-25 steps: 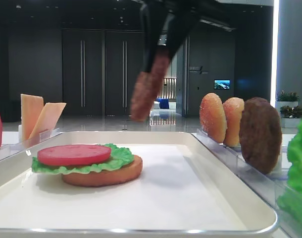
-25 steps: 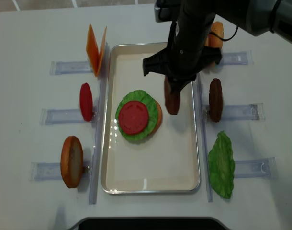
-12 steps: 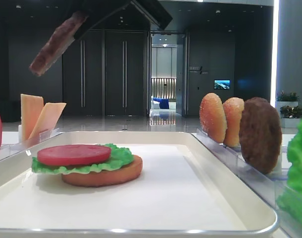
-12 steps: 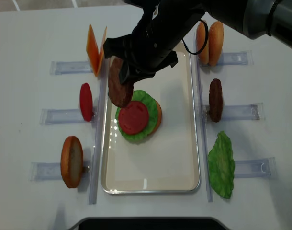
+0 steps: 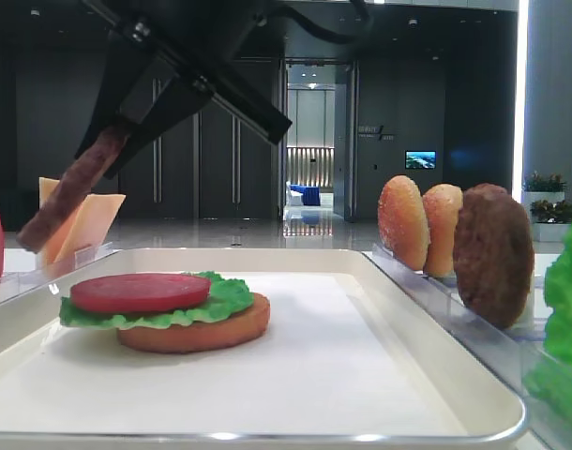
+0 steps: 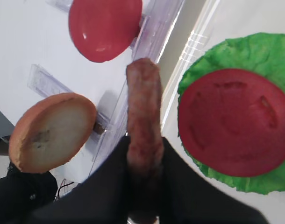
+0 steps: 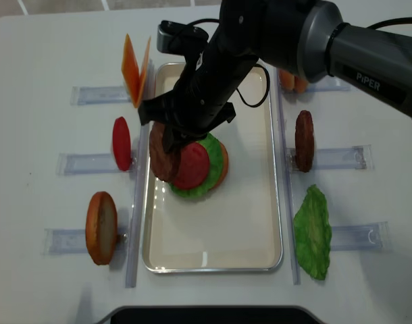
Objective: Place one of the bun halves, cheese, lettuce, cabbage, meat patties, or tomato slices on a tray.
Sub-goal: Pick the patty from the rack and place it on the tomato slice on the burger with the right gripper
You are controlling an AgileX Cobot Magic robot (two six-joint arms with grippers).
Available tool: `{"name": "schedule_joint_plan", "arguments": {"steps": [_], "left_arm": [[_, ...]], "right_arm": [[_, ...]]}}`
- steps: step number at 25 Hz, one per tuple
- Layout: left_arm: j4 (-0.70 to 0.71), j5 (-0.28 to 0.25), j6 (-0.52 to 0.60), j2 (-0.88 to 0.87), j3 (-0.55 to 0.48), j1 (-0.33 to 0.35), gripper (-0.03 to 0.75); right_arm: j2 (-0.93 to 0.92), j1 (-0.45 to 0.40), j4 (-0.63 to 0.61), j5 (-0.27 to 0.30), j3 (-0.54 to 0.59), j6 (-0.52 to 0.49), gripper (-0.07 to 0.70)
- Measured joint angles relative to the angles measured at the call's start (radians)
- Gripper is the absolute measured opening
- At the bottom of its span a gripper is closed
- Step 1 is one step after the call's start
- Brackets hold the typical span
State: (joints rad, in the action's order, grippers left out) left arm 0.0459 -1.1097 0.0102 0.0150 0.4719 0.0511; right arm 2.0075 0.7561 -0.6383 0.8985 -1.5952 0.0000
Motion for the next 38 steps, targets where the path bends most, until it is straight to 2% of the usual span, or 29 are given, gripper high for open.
{"name": "schedule_joint_plan", "arguments": {"steps": [17,32,35,38], "left_arm": [[0.000,0.000,0.000,0.000,0.000,0.000,-0.001],[0.000,0.000,0.000,0.000,0.000,0.000,-0.001],[0.000,0.000,0.000,0.000,0.000,0.000,-0.001],[0.000,0.000,0.000,0.000,0.000,0.000,-0.001]], "right_arm": [[0.026,0.000,0.099,-0.011,0.010,-0.032,0.094],[0.053,-0.002,0.123,-0.003,0.010,-0.032,0.097],[0.053,-0.012,0.125,0.022,0.010,-0.047,0.171],[0.050,-0.028,0.143,0.044,0.010,-0.057,0.331]]}}
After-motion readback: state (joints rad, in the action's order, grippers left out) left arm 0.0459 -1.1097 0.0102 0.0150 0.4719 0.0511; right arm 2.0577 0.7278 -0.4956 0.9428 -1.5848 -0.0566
